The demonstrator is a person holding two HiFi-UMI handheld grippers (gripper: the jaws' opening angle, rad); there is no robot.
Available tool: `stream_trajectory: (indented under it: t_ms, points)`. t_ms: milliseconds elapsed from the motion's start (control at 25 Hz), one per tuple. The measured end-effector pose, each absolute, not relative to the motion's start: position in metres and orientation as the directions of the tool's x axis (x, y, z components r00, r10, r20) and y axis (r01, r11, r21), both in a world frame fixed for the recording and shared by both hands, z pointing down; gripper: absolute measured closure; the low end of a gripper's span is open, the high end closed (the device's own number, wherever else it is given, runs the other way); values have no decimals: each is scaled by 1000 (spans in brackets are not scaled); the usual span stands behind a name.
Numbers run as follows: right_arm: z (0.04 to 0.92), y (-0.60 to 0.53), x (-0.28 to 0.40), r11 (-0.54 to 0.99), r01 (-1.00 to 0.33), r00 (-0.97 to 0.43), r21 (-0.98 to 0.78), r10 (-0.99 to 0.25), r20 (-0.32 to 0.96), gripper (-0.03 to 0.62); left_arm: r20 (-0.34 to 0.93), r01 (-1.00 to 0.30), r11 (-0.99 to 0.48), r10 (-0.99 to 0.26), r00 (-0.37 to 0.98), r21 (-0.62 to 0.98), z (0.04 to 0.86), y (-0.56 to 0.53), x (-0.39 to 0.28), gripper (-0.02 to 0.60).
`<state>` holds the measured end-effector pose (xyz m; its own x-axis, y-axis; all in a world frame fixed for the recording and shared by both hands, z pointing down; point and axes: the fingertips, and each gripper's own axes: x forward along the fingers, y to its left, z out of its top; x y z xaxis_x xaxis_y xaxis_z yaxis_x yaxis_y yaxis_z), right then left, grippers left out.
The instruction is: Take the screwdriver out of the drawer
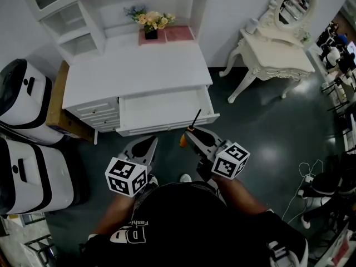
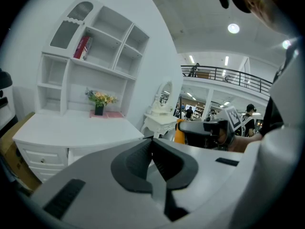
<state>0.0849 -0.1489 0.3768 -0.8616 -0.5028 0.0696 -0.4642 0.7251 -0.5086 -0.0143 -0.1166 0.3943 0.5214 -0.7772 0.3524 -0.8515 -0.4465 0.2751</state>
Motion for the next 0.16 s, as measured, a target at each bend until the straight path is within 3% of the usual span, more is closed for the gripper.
stream_trajectory:
  t_ms: [160]
  points:
    - [376, -150, 85, 724, -466, -860, -509, -506, 68, 516, 352, -852, -446, -778, 521, 274, 394, -117, -14, 568]
